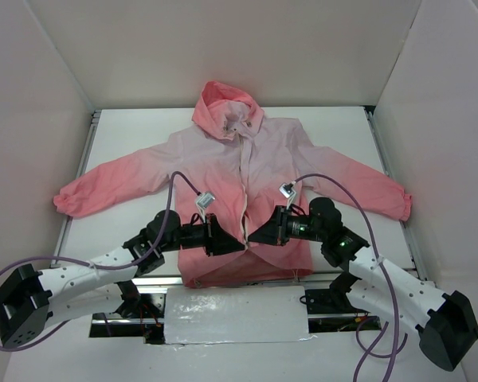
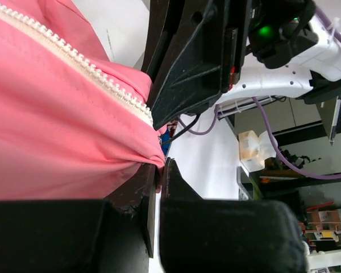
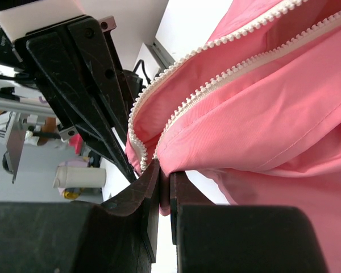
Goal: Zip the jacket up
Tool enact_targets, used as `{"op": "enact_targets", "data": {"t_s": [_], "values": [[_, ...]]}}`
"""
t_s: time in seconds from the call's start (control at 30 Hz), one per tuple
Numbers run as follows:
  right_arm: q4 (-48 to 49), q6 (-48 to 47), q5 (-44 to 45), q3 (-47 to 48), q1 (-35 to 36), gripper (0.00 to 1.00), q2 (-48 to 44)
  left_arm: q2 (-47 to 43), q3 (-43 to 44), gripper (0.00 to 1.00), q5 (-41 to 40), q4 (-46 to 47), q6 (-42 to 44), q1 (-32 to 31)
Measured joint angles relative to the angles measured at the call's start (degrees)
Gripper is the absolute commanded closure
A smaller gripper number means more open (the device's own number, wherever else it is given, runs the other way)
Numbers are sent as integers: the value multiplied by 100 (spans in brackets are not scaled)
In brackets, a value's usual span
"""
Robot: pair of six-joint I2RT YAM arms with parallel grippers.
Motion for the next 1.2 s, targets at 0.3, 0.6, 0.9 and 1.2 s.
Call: {"op": "enact_targets", "data": {"t_s": [0.3,0.6,0.9,1.2], "values": [[-271,-44,118,184,50,92,216,-2,245,100,35,-605,581,13],[-415,-173,328,157,136,86,57,354,-136,100,269,382,378,131],[-448,-234,468,17,136,85,179,754,-151,100,461,645,376,232],[-437,-234,625,-28,125,74,208,922,-170,100,501,417,382,319]]}}
